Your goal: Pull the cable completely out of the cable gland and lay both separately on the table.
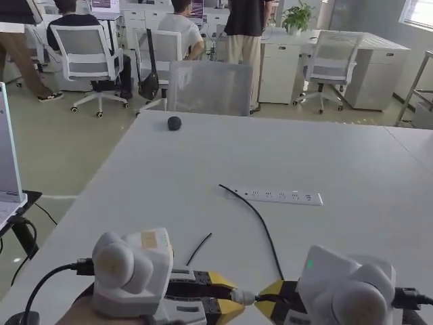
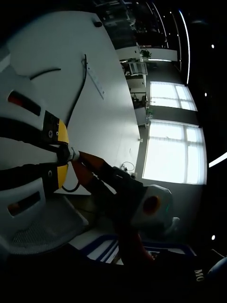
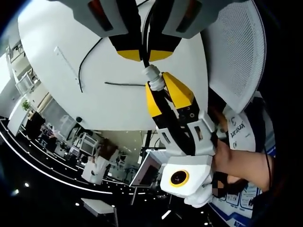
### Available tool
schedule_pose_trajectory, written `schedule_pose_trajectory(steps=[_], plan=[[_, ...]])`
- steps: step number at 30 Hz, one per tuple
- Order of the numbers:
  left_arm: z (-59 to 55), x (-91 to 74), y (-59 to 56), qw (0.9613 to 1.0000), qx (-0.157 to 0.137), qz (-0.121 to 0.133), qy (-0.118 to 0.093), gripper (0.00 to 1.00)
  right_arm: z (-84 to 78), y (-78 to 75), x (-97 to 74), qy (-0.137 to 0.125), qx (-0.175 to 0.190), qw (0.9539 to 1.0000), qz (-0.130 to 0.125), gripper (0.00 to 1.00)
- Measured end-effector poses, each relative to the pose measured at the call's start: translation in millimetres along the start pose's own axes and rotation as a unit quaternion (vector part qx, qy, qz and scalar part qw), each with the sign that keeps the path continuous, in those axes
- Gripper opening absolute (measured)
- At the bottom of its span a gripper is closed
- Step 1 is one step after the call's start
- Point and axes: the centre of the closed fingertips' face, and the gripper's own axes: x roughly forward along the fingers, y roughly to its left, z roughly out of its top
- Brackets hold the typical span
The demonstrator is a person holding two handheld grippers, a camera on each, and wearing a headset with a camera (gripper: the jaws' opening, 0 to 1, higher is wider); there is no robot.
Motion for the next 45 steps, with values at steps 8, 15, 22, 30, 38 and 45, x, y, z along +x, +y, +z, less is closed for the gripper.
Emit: schedule_pose_trajectory(steps=[8,15,22,30,38,45], plan=[[1.1,-3.7,3.6,0.9999,-0.009,0.005,-0.005,0.15,-8.4,-7.3,-2.7,0.001,0.032,0.9995,-0.008,0.0],[-0.6,-3.2,1.2,0.9999,-0.009,0.005,-0.006,0.15,-20.7,-11.8,-4.4,0.006,0.06,0.9981,-0.017,0.0],[-1.1,-4.5,-0.3,0.9999,-0.009,0.006,-0.006,0.15,-35.0,-16.0,-7.4,0.013,0.089,0.9957,-0.025,0.0],[-2.4,-4.2,-1.5,0.9999,-0.013,0.006,-0.007,0.15,-52.8,-20.0,-7.9,0.025,0.131,0.9904,-0.035,0.0],[-3.9,-4.7,-1.0,0.9998,-0.015,0.009,-0.004,0.15,-62.9,-21.5,-7.2,0.031,0.158,0.9861,-0.039,0.0],[-6.5,-6.5,3.0,0.9997,-0.018,0.013,-0.001,0.15,-56.0,-19.0,-11.1,0.01,0.159,0.987,-0.017,0.02]])
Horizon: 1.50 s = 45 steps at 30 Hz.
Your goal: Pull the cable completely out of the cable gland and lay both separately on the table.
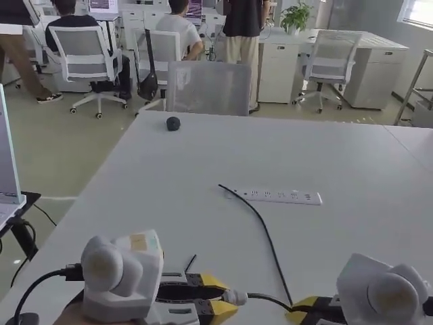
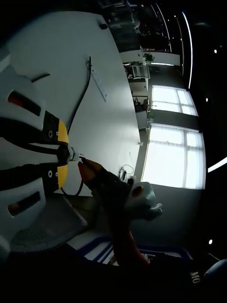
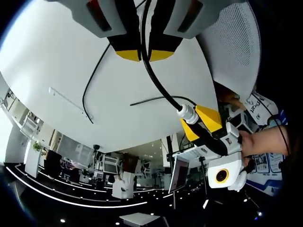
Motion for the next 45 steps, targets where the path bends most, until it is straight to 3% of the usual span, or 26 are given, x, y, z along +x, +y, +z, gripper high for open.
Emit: schedule_pose_trajectory(steps=[2,3,6,8,12,16,21,28,31,37,45], plan=[[0.3,0.5,-1.8,1.0,-0.004,-0.006,-0.003,0.15,5.6,6.7,-1.1,-0.011,0.003,0.9998,0.015,0.13],[-0.1,0.8,-1.9,1.0,-0.003,-0.006,-0.001,0.15,14.1,13.0,-2.4,-0.028,0.027,0.9988,0.029,0.18],[-1.7,2.0,-1.1,1.0,-0.003,-0.004,0.003,0.15,27.0,19.2,-5.6,-0.04,-0.008,0.9989,0.026,0.24],[-1.8,2.4,-1.5,1.0,-0.005,-0.006,0.002,0.15,29.9,27.1,-2.9,-0.029,-0.039,0.9984,0.031,0.23],[-2.4,3.6,-2.7,0.9999,-0.003,-0.01,0.005,0.15,45.4,41.1,0.7,-0.041,-0.12,0.9916,0.028,0.18],[-2.1,4.3,-3.2,0.9999,-0.002,-0.01,0.007,0.15,52.6,47.2,6.0,-0.04,-0.144,0.9884,0.028,0.13],[-3.6,4.2,-3.7,0.9999,0.0,-0.011,0.009,0.15,48.4,43.8,9.9,-0.019,-0.18,0.9833,0.02,0.06],[-1.8,4.2,-3.9,0.9999,-0.003,-0.01,0.005,0.15,46.9,41.9,9.2,-0.014,-0.182,0.9829,0.021,0.0],[2.6,3.0,-3.5,0.9999,-0.01,-0.01,-0.003,0.15,49.3,41.4,6.5,-0.021,-0.16,0.9869,0.013,0.0],[0.8,5.0,-6.1,0.9999,-0.001,-0.013,0.005,0.15,44.1,41.3,7.7,-0.016,-0.142,0.9896,0.018,0.0],[2.0,1.8,-4.8,1.0,0.002,-0.008,0.0,0.14,33.9,28.0,2.7,-0.009,-0.107,0.9942,0.007,0.0]])
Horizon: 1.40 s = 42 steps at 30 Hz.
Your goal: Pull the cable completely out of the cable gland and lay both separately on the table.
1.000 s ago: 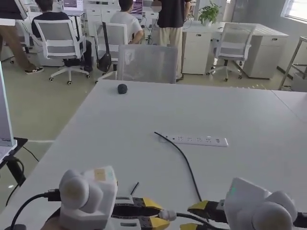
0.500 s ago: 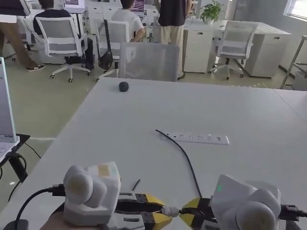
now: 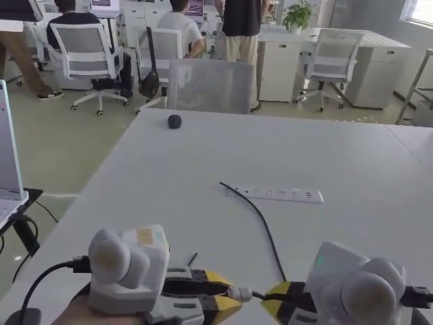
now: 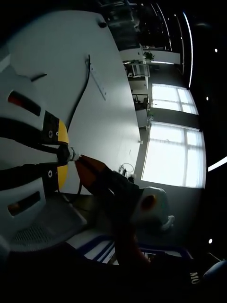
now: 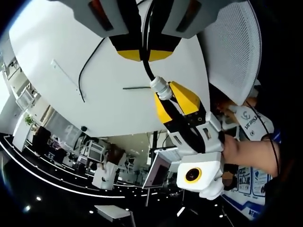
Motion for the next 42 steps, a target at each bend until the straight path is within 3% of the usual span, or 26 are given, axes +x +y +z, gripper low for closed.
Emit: schedule_pose_trajectory(steps=[14,29,31,33,35,39,41,42], plan=[[-2.8,-2.0,-2.4,1.0,0.003,0.002,0.001,0.14,-24.8,-7.6,-1.9,0.014,0.066,0.9977,-0.011,0.0],[-4.2,-2.6,-7.0,1.0,-0.001,0.003,0.001,0.14,-57.5,-20.4,-6.1,0.045,0.143,0.9876,-0.044,0.0],[-4.7,-2.2,-7.8,1.0,-0.001,0.003,0.003,0.14,-57.1,-20.4,-7.3,0.044,0.142,0.9877,-0.047,0.0],[-4.1,-2.1,-7.6,1.0,-0.001,0.003,0.003,0.15,-56.4,-19.7,-7.6,0.045,0.118,0.991,-0.044,0.0],[-4.1,-2.7,-7.8,1.0,-0.002,0.003,0.004,0.15,-57.1,-14.2,-8.6,0.058,0.105,0.9923,-0.029,0.0],[-5.7,-3.1,-9.1,1.0,-0.007,0.001,0.004,0.15,-44.0,-12.0,-13.5,0.04,0.098,0.9941,-0.023,0.01],[-7.0,-2.1,-11.0,1.0,-0.008,-0.001,0.004,0.15,-35.6,-9.6,-14.2,0.028,0.09,0.9953,-0.022,0.09],[-6.9,-1.5,-11.9,0.9999,-0.01,-0.003,0.003,0.15,-30.0,-10.6,-14.6,0.024,0.06,0.9975,-0.03,0.13]])
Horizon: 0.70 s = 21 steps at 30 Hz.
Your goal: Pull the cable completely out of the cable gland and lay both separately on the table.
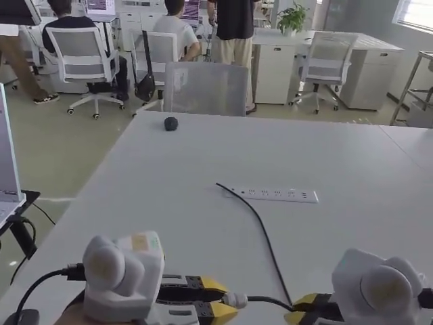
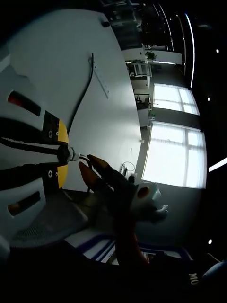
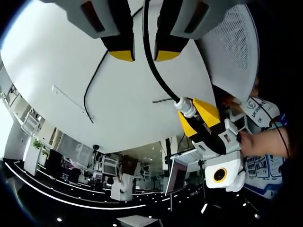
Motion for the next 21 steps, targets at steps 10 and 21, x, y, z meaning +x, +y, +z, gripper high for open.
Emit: schedule_pose_trajectory(steps=[10,21], plan=[[-3.2,2.7,-4.3,0.9999,0.001,-0.008,0.008,0.15,34.7,36.0,7.1,-0.022,-0.134,0.9905,0.022,0.11],[-3.9,2.3,-3.3,0.9999,0.002,-0.008,0.011,0.15,34.2,37.8,12.6,-0.015,-0.152,0.9877,0.035,0.02]])
